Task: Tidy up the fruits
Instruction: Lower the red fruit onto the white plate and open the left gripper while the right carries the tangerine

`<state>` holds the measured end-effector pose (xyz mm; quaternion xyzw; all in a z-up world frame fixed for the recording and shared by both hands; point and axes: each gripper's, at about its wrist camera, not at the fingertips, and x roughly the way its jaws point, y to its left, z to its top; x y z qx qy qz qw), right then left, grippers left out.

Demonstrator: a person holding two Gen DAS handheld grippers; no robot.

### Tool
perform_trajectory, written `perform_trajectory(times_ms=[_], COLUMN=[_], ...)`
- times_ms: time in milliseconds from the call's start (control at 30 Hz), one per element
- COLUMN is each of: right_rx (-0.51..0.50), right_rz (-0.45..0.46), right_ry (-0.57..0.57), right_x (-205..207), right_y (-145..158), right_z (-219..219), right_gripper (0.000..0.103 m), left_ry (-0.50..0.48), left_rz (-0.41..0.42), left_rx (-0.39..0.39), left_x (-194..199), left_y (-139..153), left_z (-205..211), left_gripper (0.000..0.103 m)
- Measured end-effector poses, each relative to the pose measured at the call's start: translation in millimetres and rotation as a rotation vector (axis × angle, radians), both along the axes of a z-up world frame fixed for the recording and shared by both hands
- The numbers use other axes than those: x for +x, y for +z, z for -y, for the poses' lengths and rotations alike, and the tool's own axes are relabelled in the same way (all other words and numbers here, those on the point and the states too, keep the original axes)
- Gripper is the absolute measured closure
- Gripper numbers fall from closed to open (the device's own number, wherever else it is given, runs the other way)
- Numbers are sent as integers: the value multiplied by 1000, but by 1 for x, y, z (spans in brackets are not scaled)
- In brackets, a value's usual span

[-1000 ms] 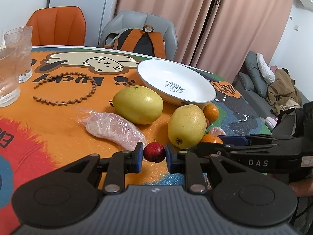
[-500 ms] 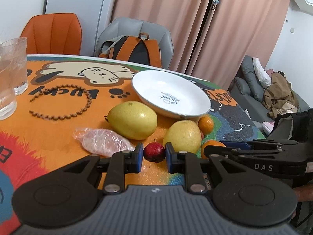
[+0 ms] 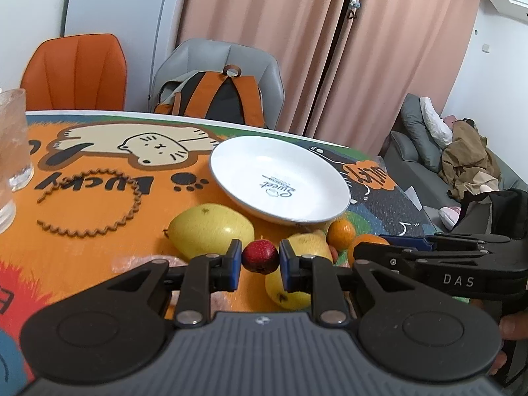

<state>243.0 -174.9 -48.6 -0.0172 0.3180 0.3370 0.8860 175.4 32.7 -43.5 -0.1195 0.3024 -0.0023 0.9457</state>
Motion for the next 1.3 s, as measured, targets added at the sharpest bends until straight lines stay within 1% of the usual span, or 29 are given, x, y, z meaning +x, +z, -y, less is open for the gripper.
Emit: perform_trajectory(times_ms=[900, 1300], right_rx=[25, 23], right_rz=[-5, -27], right_ry=[-20, -21], right_x=[61, 84], right_y=[6, -6], right_z=[-6, -10], right_gripper=[64, 64], left_ry=[-44, -61], left_rz=[-11, -50], left_rx=[21, 34], left_x=[80, 114], left_y=[5, -13], left_z=[2, 7], left_gripper=[81, 81])
